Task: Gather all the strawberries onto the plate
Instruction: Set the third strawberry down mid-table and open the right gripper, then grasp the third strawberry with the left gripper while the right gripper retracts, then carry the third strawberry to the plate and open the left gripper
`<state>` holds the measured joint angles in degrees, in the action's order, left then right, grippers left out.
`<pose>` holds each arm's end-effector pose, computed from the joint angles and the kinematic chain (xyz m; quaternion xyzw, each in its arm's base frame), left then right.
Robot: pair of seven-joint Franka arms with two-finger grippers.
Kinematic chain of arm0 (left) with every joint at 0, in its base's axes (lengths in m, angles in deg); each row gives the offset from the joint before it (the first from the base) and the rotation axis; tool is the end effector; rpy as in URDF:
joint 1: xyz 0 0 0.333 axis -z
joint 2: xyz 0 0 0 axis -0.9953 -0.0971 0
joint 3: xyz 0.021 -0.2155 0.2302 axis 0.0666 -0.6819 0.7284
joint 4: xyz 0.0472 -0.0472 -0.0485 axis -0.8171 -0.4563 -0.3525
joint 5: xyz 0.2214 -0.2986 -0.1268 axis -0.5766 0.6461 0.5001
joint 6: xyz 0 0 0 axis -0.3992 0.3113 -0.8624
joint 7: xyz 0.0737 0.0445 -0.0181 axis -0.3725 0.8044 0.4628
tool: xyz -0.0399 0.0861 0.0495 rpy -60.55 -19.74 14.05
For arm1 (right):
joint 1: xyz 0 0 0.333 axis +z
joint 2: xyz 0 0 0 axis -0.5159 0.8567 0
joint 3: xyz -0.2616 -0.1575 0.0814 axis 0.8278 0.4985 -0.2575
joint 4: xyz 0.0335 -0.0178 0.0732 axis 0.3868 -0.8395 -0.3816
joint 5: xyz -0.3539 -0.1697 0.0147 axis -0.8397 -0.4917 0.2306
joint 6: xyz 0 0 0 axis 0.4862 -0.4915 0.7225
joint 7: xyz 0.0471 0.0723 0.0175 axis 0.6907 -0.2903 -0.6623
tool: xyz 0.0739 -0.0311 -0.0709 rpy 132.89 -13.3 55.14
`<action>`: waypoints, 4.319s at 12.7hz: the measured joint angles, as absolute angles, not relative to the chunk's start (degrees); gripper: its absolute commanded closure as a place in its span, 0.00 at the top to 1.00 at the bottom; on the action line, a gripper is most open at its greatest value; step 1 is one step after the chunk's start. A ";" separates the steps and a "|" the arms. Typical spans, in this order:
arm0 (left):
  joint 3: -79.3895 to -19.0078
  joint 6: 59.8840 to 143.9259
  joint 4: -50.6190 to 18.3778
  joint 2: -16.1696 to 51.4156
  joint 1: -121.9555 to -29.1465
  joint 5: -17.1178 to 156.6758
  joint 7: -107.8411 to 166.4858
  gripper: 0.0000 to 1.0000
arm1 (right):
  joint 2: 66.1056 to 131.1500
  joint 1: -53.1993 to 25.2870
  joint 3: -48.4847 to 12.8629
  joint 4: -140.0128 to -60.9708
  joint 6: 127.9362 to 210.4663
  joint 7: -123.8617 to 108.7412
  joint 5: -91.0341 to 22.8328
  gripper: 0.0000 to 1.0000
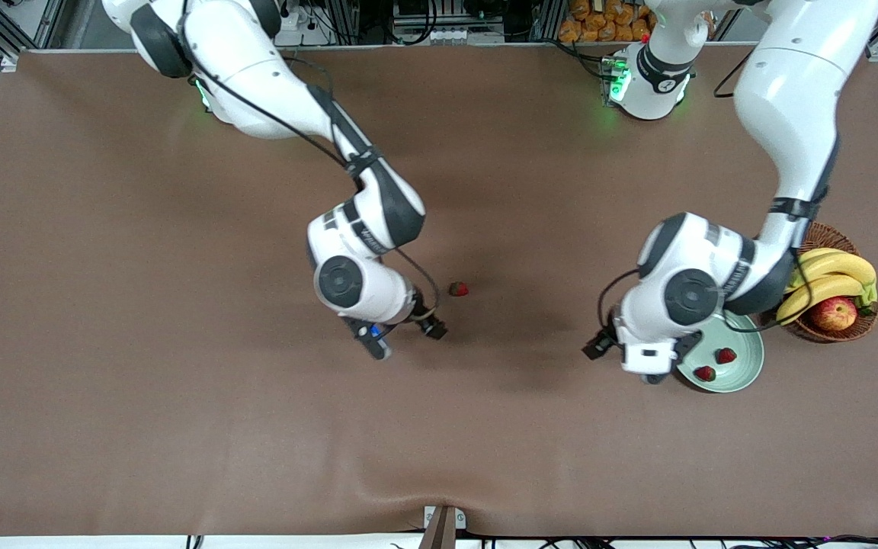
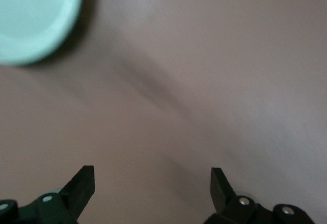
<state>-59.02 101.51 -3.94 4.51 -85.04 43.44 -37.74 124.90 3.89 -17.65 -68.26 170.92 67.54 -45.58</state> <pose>0.6462 -0.2565 0.2888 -0.9320 -0.3596 0.0405 0.0190 0.6452 0.4157 0.2765 -0.8938 0.4187 0.1171 0.1101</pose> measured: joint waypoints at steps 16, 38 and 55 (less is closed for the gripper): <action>-56.41 116.50 -3.56 -4.38 -63.77 43.44 -92.83 1.00 | 104.36 -25.03 -18.69 -66.46 139.93 10.47 -60.95 1.00; -52.84 118.76 -2.61 -5.96 -59.71 43.15 -93.89 0.00 | 77.76 -36.35 -26.45 -93.44 151.84 0.17 -71.92 1.00; -49.70 116.28 -14.29 6.15 -98.68 37.14 -64.24 0.99 | 77.69 -30.74 -18.34 -87.15 142.11 -1.00 -71.65 1.00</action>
